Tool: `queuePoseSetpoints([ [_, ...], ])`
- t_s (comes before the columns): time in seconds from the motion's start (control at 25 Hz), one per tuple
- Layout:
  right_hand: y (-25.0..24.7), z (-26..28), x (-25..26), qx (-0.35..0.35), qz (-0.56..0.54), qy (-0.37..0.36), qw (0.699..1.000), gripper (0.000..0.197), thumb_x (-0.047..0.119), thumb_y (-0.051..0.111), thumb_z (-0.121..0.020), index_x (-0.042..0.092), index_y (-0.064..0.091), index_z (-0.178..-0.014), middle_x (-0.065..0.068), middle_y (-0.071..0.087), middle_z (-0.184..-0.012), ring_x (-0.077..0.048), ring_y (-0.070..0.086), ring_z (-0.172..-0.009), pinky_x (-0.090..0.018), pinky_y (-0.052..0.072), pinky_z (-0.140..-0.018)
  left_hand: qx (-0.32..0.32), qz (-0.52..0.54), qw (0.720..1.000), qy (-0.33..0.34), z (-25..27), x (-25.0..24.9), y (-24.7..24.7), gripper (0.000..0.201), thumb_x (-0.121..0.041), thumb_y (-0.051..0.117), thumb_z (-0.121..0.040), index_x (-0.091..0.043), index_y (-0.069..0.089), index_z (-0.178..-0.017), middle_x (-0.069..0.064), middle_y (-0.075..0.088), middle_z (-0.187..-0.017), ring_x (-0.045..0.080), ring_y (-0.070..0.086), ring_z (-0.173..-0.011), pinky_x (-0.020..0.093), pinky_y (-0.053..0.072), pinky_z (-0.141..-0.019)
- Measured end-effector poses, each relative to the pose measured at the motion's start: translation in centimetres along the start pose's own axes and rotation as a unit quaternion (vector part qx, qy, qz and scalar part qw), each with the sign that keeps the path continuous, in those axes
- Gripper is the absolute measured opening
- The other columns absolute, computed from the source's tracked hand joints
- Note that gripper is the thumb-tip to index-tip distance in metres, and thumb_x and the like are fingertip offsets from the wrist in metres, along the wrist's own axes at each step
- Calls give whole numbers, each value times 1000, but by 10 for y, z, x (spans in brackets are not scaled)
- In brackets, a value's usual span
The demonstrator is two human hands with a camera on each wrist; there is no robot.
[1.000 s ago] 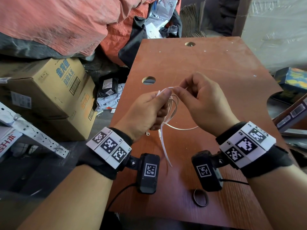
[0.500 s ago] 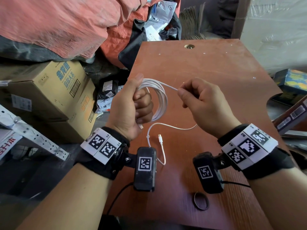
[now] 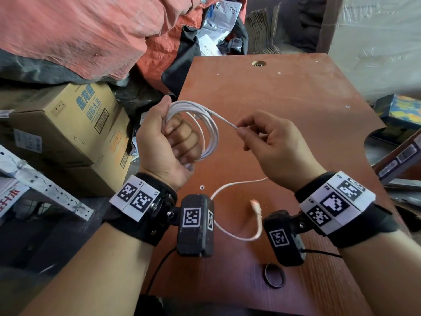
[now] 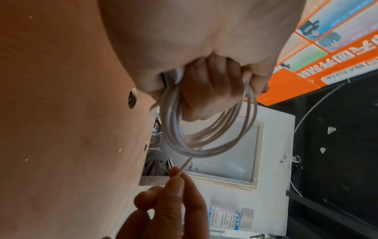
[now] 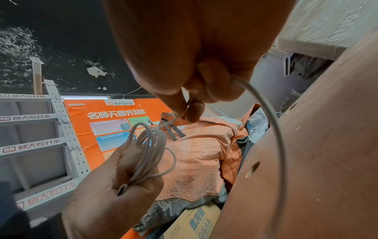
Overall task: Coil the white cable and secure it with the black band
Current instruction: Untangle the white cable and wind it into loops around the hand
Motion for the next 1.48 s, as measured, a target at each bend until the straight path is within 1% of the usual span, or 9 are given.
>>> queuePoseSetpoints([
  [0.12, 3, 2, 0, 15, -6, -5, 1000, 14, 24, 57, -97, 24, 70, -99, 2, 63, -67, -22, 61, -63, -35, 48, -60, 19, 13, 1000, 1, 2, -1, 1, 52, -42, 51, -95, -24, 27, -53, -8, 12, -46, 7, 6, -35, 14, 7, -32],
  [0.36, 7, 2, -3, 29, 9, -4, 1000, 22, 16, 52, -98, 23, 71, -106, 1, 66, -72, -4, 52, -55, -18, 39, -54, 9, 18, 1000, 21, 1, -4, 1, 53, -34, 49, -99, -25, 17, -58, -8, 17, -45, 5, 12, -33, 17, 12, -29],
  [0.68, 12, 7, 1, 42, 37, -30, 998, 23, 28, 58, -97, 26, 72, -116, 9, 63, -61, -6, 65, -67, -7, 43, -62, 3, 59, 998, 18, -3, -3, -4, 51, -35, 47, -99, -20, 36, -52, 2, 69, -77, 2, 31, -37, 14, 17, -29],
  [0.8, 14, 9, 3, 56, 54, -36, 996, 19, 25, 57, -98, 25, 73, -108, 5, 66, -63, -4, 63, -65, -13, 45, -60, 17, 85, 996, 10, -6, -3, -6, 46, -35, 50, -95, -21, 23, -60, 1, 68, -72, 2, 29, -32, 13, 15, -26],
  [0.96, 13, 8, 6, 78, 27, 7, 997, 20, 21, 53, -98, 25, 72, -100, 9, 70, -70, 1, 56, -56, -15, 40, -56, 46, 88, 995, -1, -7, -3, -7, 42, -36, 53, -90, -20, 36, -55, -5, 56, -60, 2, 28, -30, 13, 14, -24],
  [1.08, 16, 11, 13, 129, 42, 17, 991, 30, 46, 44, -100, 36, 65, -81, 24, 64, -63, 4, 58, -62, -26, 45, -63, 56, 83, 995, -2, -4, -1, -4, 41, -35, 55, -88, -20, 33, -56, -7, 38, -51, 2, 25, -30, 14, 12, -25],
  [1.24, 22, 13, 15, 165, 52, -3, 985, 56, 71, 29, -88, 30, 58, -114, 10, 69, -80, -3, 65, -77, -40, 52, -75, 74, 75, 994, -18, -4, 6, 1, 45, -33, 56, -88, -21, 28, -56, -8, 28, -46, 2, 21, -29, 12, 10, -29],
  [1.32, 26, 12, 14, 169, 17, -5, 985, 58, 71, 35, -88, 30, 50, -126, 19, 63, -87, -2, 61, -81, -34, 50, -76, 89, 64, 994, -29, -4, 10, 5, 45, -33, 54, -88, -21, 33, -50, -8, 28, -45, 2, 21, -28, 11, 10, -31],
  [1.48, 29, 12, 18, 160, -22, -32, 986, 20, 51, 48, -95, 33, 52, -104, 25, 55, -75, 1, 52, -69, -18, 37, -63, 76, 30, 995, -51, -1, 19, 6, 48, -32, 51, -93, -22, 24, -55, -7, 27, -46, 3, 19, -30, 11, 9, -34],
])
Point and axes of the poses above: each hand's wrist, its own z-axis away from the middle knuckle, its own y-axis out of the palm, x = y × z, the point moved 6 cm from there along -z, towards the middle knuckle
